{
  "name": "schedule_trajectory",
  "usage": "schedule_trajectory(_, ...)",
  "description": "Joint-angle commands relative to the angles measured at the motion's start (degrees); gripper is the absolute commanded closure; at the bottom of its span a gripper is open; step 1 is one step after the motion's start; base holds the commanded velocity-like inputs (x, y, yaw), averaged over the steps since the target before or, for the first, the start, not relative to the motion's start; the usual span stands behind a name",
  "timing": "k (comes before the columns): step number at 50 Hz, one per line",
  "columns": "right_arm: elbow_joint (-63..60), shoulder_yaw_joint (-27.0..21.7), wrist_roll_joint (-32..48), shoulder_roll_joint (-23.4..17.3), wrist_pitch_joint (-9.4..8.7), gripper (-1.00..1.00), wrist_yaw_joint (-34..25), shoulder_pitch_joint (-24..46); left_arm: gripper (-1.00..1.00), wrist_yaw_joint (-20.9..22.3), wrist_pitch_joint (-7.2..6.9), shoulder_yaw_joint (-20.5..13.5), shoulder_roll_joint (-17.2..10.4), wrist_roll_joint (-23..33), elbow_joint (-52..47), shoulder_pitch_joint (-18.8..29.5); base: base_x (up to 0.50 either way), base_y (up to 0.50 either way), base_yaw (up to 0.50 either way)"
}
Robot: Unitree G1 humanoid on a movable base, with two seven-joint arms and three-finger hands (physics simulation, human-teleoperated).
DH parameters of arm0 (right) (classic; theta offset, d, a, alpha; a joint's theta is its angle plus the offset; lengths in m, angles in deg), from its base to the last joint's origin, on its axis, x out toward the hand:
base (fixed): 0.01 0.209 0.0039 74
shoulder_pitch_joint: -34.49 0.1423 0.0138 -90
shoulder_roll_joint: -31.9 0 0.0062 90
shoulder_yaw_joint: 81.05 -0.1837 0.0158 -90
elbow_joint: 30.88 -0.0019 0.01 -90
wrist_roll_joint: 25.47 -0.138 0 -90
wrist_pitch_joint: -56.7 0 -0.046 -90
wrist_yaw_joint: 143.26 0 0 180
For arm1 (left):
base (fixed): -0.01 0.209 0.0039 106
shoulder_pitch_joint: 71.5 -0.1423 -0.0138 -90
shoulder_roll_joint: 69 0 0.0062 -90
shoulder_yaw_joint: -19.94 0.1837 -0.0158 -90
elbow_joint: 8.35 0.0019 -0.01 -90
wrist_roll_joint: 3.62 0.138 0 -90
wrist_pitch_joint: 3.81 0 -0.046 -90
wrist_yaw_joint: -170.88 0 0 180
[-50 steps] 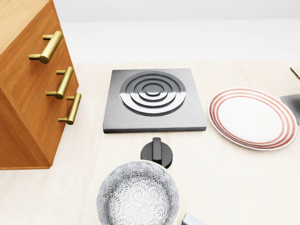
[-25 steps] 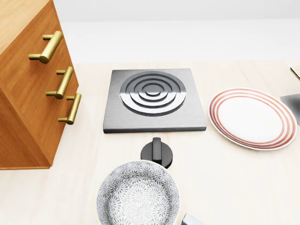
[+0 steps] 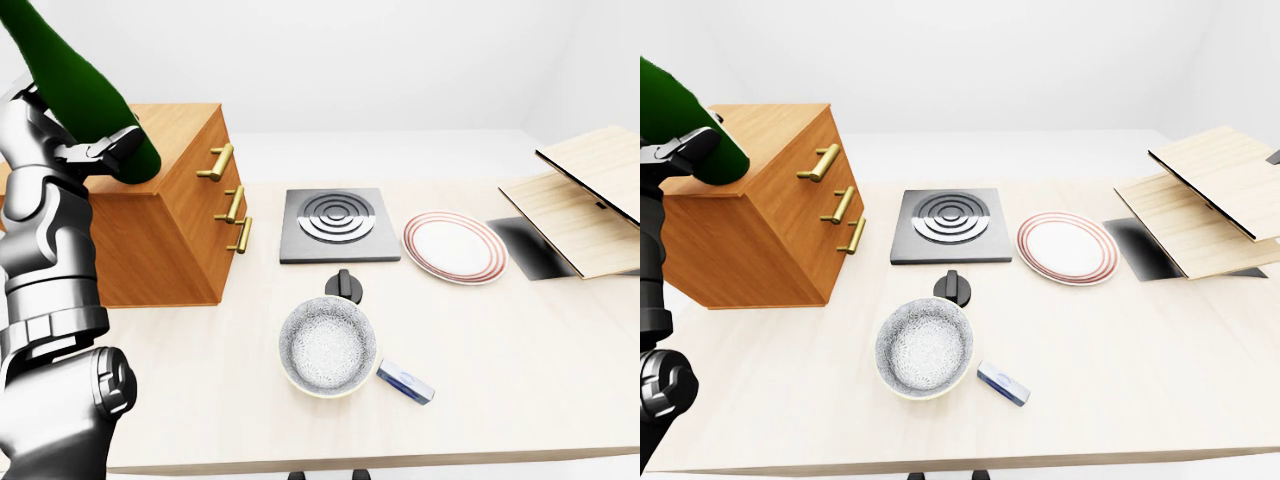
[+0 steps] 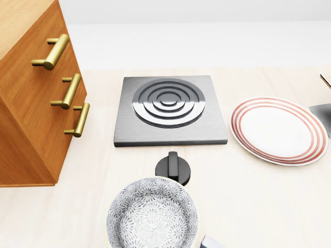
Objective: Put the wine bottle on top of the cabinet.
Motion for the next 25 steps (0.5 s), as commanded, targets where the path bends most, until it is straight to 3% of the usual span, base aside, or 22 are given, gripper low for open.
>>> schedule_trajectory(1, 0.00, 0.00, 0.00, -0.23, 0.00, -1.00, 0.26, -0.01, 0.38, -0.15, -0.03, 0.98, 0.87, -2.39, 0.82, -5.75, 0.00, 0.00, 0.00)
schedule_trajectory(6, 0.00, 0.00, 0.00, -0.17, 0.00, -1.00, 0.28, 0.02, 0.15, 0.16, -0.03, 1.01, 0.75, -2.13, 1.59, -5.61, 0.00, 0.00, 0.00)
schedule_trajectory(7, 0.00, 0.00, 0.00, -0.23, 0.00, -1.00, 0.53, 0.04, -0.31, 0.11, -0.03, 0.96, 0.66, -2.20, 1.21, -5.74, 0.00, 0.00, 0.00)
schedule_trajectory(8, 0.00, 0.00, 0.00, -0.13, 0.00, -1.00, 0.52, 0.01, -0.56, 0.17, -0.03, 0.92, 0.61, -2.24, 1.28, -5.72, 0.00, 0.00, 0.00)
schedule_trajectory(15, 0.00, 0.00, 0.00, 0.11, 0.00, -1.00, 0.38, 0.13, -0.55, -0.04, -0.03, 0.80, 0.57, -2.21, 0.90, -6.04, 0.00, 0.00, 0.00)
schedule_trajectory(18, 0.00, 0.00, 0.00, -0.07, 0.00, -1.00, 0.62, 0.26, -0.42, -0.26, -0.03, 0.79, 0.61, -2.36, 0.81, -5.88, 0.00, 0.00, 0.00)
schedule_trajectory(25, 0.00, 0.00, 0.00, -0.22, 0.00, -1.00, 0.64, 0.25, -0.52, 0.09, -0.03, 1.10, 0.71, -2.01, 1.68, -5.49, 0.00, 0.00, 0.00)
